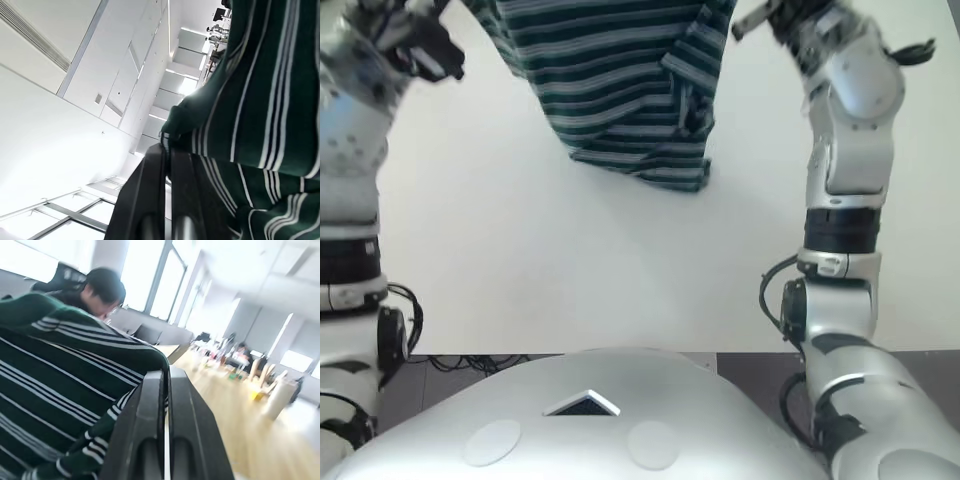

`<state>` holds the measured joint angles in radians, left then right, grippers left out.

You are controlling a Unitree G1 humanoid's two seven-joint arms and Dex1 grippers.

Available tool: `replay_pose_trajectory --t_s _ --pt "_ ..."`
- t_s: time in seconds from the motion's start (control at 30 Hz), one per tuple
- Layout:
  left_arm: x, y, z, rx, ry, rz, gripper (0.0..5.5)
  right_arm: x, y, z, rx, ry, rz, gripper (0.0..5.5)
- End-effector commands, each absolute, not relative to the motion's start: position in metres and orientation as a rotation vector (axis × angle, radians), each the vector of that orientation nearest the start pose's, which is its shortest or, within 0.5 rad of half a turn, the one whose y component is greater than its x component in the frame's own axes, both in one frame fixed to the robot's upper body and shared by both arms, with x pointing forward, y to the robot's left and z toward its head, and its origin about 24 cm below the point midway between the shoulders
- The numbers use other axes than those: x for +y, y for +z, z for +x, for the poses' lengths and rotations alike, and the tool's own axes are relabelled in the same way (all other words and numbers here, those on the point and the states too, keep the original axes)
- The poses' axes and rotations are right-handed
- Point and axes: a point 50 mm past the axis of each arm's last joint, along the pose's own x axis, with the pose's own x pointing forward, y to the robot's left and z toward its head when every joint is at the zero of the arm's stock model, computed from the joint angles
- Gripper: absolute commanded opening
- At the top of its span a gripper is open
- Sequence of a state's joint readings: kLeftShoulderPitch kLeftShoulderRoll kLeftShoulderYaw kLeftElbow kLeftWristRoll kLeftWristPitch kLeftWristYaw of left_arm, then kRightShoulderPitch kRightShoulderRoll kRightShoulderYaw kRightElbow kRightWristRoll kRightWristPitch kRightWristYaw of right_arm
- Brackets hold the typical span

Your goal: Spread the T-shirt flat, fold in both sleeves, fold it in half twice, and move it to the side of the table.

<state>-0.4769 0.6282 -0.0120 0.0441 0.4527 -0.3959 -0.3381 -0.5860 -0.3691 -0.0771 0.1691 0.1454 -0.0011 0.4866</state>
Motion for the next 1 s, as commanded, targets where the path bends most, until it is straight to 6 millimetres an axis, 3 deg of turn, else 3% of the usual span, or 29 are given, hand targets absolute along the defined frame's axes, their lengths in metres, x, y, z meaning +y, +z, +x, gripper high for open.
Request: replay_pose_trajectory --t_s 0.03,0.17,0.3,0.43,0.6,0.83,0.93,1.0 --pt "0.191 0.238 0.341 -0.574 -0.351 1.261 0.00 -0.182 0.227 0.363 -0.442 0.406 -0.337 0.01" --pt "0.187 0.262 0.379 -0.501 -0.335 1.276 0.00 -0.184 0.250 0.392 -0.426 0.368 -0.342 0.01" --pt "0.177 0.288 0.401 -0.486 -0.268 1.343 0.00 -0.180 0.272 0.410 -0.406 0.353 -0.384 0.01" --pt "0.165 0.312 0.415 -0.463 -0.151 1.432 0.00 -0.182 0.298 0.417 -0.389 0.300 -0.402 0.01" --pt "0.161 0.338 0.415 -0.505 -0.027 1.446 0.00 -0.180 0.321 0.417 -0.432 0.245 -0.427 0.01" --pt "0.163 0.345 0.412 -0.631 0.071 1.438 0.00 -0.198 0.334 0.407 -0.595 0.155 -0.381 0.01" --pt "0.165 0.333 0.411 -0.651 0.024 1.412 0.00 -0.201 0.323 0.404 -0.618 0.235 -0.388 0.01" --pt "0.164 0.315 0.410 -0.661 -0.083 1.357 0.00 -0.204 0.305 0.398 -0.642 0.345 -0.408 0.01"
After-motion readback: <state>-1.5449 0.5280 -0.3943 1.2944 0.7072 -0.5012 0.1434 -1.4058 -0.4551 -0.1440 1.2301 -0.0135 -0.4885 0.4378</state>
